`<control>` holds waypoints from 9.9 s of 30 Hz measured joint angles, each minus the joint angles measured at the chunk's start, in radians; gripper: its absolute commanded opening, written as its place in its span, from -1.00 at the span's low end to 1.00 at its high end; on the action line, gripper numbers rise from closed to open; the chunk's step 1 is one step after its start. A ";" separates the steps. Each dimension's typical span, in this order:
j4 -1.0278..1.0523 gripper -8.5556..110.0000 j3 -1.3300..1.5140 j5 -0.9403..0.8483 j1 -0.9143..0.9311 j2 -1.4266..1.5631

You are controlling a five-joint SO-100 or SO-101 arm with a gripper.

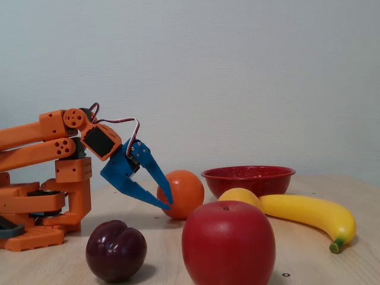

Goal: Put plum in the red bowl.

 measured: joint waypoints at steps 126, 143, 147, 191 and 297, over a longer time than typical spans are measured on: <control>0.620 -0.21 -1.430 -1.100 1.131 -1.520; 0.511 -0.21 -1.379 -1.100 1.129 -1.621; 0.502 -0.21 -1.379 -1.100 1.123 -1.657; 0.373 -0.07 -1.381 -1.098 1.066 -1.807; 0.584 -0.86 -1.623 -1.167 1.008 -1.835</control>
